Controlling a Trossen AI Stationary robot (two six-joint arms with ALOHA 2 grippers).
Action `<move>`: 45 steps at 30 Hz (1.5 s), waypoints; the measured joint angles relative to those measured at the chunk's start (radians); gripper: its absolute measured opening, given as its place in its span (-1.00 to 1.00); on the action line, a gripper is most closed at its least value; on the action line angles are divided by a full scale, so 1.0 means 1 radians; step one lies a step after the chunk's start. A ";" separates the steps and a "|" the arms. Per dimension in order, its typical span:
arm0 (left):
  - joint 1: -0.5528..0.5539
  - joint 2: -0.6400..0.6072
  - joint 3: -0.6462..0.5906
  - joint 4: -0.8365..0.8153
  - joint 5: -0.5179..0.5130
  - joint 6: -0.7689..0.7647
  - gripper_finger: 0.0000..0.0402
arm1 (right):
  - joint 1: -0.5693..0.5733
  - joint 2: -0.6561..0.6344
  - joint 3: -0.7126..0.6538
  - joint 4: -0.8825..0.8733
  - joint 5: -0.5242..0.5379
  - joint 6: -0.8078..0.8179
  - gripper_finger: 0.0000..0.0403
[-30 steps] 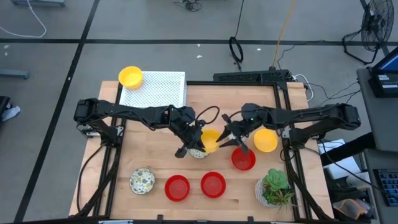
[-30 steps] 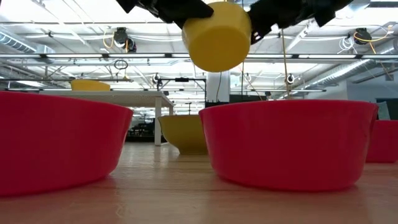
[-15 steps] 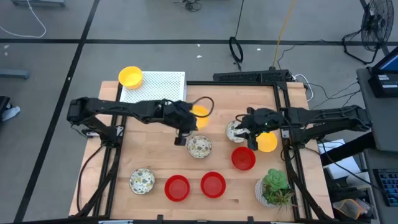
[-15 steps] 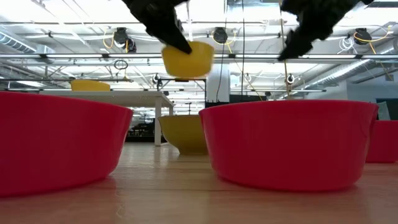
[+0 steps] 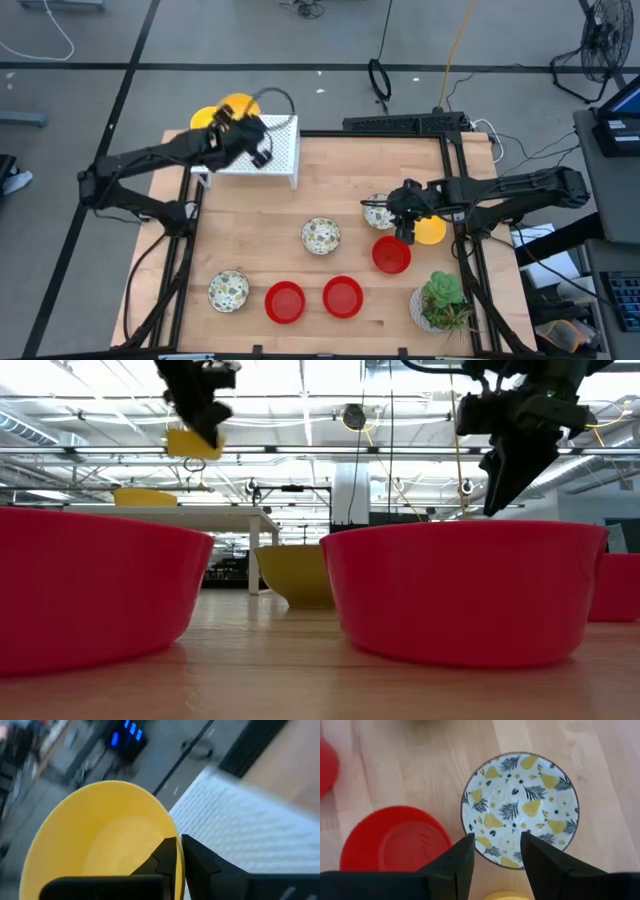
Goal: Pick & Place Mini bowls
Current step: Stack the yellow bowl on top of the other yellow bowl on the shelf
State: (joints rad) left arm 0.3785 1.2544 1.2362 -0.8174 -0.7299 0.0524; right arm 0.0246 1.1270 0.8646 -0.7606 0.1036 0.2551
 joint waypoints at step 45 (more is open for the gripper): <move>0.475 0.068 -0.001 -0.176 0.337 -0.145 -0.65 | 0.000 -0.001 0.000 0.016 -0.002 0.047 -0.28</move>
State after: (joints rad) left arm 0.8533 1.3228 1.2354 -0.9936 -0.3931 -0.0925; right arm 0.0244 1.1259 0.8646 -0.7448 0.1013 0.3019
